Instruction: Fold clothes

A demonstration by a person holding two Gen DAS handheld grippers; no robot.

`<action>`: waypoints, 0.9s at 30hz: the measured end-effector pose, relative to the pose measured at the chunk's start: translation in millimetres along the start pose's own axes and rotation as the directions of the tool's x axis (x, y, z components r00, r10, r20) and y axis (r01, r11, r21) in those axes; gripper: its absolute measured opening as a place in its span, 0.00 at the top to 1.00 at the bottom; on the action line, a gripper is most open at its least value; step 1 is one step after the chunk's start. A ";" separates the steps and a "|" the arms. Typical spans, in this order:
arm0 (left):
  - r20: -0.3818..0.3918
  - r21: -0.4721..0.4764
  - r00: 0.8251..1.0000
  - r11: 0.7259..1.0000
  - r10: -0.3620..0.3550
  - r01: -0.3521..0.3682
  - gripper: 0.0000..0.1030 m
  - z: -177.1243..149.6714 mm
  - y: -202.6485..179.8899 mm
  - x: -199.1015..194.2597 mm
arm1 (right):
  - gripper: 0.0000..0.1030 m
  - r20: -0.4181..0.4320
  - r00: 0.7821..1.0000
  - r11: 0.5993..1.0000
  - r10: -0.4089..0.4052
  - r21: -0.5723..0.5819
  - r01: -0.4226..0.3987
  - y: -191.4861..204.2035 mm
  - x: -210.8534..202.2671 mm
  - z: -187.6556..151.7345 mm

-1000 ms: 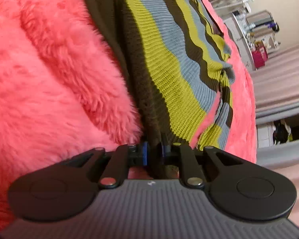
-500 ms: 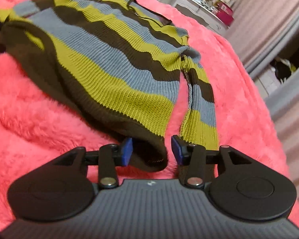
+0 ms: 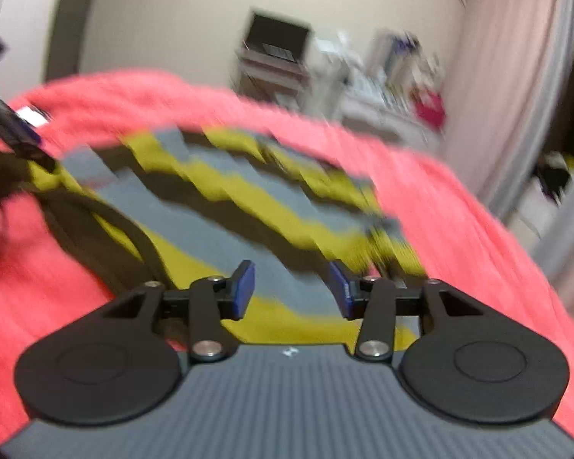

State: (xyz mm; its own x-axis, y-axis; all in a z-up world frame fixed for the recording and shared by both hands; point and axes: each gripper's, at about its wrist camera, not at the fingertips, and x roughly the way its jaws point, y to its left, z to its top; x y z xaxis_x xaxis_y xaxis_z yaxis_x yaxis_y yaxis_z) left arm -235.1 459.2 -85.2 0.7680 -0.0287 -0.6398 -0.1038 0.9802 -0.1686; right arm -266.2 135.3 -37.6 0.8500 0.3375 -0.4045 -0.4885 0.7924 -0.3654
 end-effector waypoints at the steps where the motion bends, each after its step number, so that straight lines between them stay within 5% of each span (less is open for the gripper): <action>1: -0.004 -0.029 1.000 0.999 0.026 -0.026 0.00 0.3 6.9 2.3 | 0.27 0.011 0.999 0.999 0.031 -0.020 -0.031 14.6 5.9 6.3; 5: -0.017 -0.029 0.993 0.992 0.121 -0.121 0.00 -1.9 14.7 16.2 | 0.27 0.013 0.985 0.962 0.170 -0.218 -0.163 108.4 53.7 29.0; 12: -0.006 0.079 0.973 0.970 0.231 -0.230 0.00 -7.3 7.3 31.3 | 0.27 0.071 0.982 0.844 0.173 -0.525 -0.110 216.3 121.9 29.1; 17: -0.014 0.065 0.972 0.970 0.236 -0.235 0.00 -7.1 15.6 34.8 | 0.29 -0.016 0.946 0.825 0.322 -0.486 -0.289 236.5 138.8 19.4; 20: -0.031 0.043 0.973 0.973 0.228 -0.227 0.00 -7.0 19.2 39.1 | 0.48 -0.083 0.925 0.829 0.371 -0.418 -0.371 233.2 146.2 16.2; 21: -0.033 0.044 0.973 0.973 0.229 -0.227 0.00 -7.4 19.7 40.7 | 0.69 -0.088 0.920 0.842 0.381 -0.378 -0.385 226.4 148.3 18.6; 23: -0.037 0.049 0.971 0.971 0.237 -0.236 0.00 -8.7 20.5 43.2 | 0.79 -0.079 0.922 0.859 0.379 -0.339 -0.382 219.1 150.7 21.6; 24: -0.038 0.051 0.969 0.969 0.243 -0.241 0.00 -9.2 20.9 43.9 | 0.86 -0.052 0.936 0.881 0.348 -0.324 -0.346 214.3 151.4 24.3; 27: -0.036 0.040 0.966 0.966 0.256 -0.254 0.00 -8.9 23.5 44.3 | 0.83 0.047 0.982 0.917 0.186 -0.366 -0.156 208.8 154.2 23.4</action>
State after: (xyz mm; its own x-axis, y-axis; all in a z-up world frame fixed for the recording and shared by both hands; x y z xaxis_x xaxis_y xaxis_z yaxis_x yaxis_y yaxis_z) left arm -209.2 479.3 -124.2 0.6927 0.2160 -0.6881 -0.2702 0.9623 0.0301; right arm -232.5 364.7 -156.6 0.7528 0.5020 -0.4258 -0.6530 0.4879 -0.5792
